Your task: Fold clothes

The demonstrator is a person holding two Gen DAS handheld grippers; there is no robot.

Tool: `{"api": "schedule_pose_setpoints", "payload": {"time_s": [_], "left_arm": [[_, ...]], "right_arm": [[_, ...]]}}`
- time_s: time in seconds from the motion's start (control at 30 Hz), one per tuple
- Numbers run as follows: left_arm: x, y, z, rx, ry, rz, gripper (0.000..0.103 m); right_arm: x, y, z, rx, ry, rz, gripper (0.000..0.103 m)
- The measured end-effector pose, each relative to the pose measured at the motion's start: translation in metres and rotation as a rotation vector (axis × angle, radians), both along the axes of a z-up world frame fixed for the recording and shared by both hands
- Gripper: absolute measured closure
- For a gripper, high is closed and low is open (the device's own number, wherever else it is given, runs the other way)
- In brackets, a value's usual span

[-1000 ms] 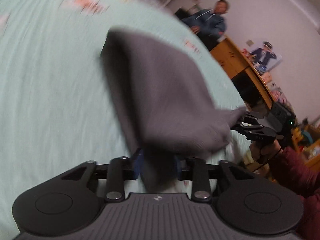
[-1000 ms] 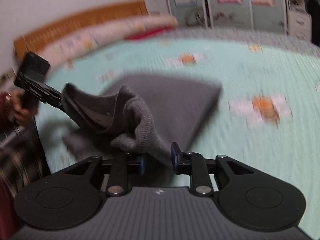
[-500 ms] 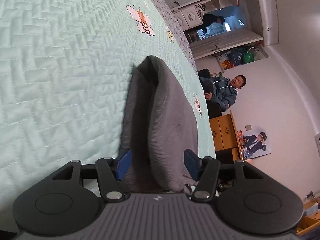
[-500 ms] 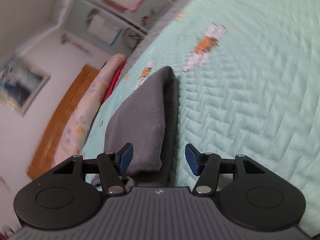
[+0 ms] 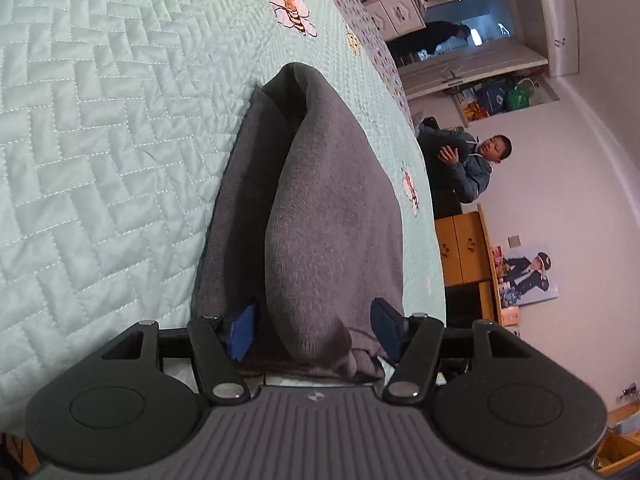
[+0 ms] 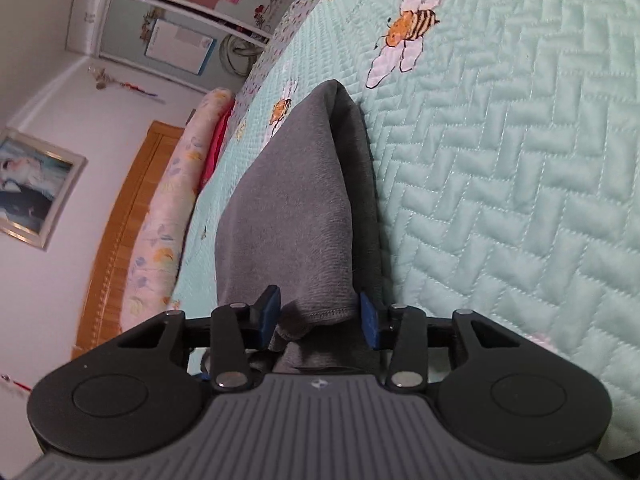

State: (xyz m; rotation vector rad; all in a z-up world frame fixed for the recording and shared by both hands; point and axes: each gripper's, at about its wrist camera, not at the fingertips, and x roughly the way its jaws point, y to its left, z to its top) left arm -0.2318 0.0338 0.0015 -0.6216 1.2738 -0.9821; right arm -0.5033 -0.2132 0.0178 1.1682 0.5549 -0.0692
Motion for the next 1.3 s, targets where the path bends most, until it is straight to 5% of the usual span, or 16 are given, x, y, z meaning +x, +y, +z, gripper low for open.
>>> {"api": "schedule_pose_setpoints", "payload": {"time_s": [0.1, 0.13, 0.17, 0.4, 0.57, 0.7, 1.03, 1.17, 1.3], "left_arm": [[0.0, -0.003, -0.007, 0.01, 0.042, 0.025, 0.054], [0.0, -0.005, -0.007, 0.008, 0.04, 0.016, 0.078], [0.0, -0.006, -0.006, 0.006, 0.033, 0.01, 0.085], [0.002, 0.005, 0.048, -0.084, -0.117, 0.006, 0.087], [0.002, 0.011, 0.008, 0.053, -0.037, -0.011, 0.087], [0.0, 0.018, -0.025, 0.043, 0.025, 0.03, 0.088], [-0.008, 0.03, 0.015, -0.041, -0.014, -0.015, 0.088], [-0.011, 0.03, -0.017, 0.05, 0.028, -0.01, 0.088], [-0.009, 0.031, -0.025, 0.038, 0.027, 0.008, 0.089]], "right_arm": [[0.003, 0.001, -0.003, 0.007, 0.015, -0.006, 0.075], [0.003, 0.002, -0.002, 0.002, 0.016, -0.011, 0.082], [0.003, 0.002, -0.001, -0.005, 0.018, -0.015, 0.082], [-0.003, 0.003, 0.017, 0.089, -0.11, -0.025, 0.088], [-0.006, 0.01, 0.003, 0.086, -0.051, 0.003, 0.088], [-0.013, 0.008, -0.029, 0.128, 0.0, -0.034, 0.09], [-0.024, 0.016, -0.008, 0.128, -0.111, -0.015, 0.091], [-0.026, 0.019, -0.015, 0.128, -0.085, -0.016, 0.091], [-0.026, 0.017, -0.035, 0.127, -0.052, -0.035, 0.092]]}}
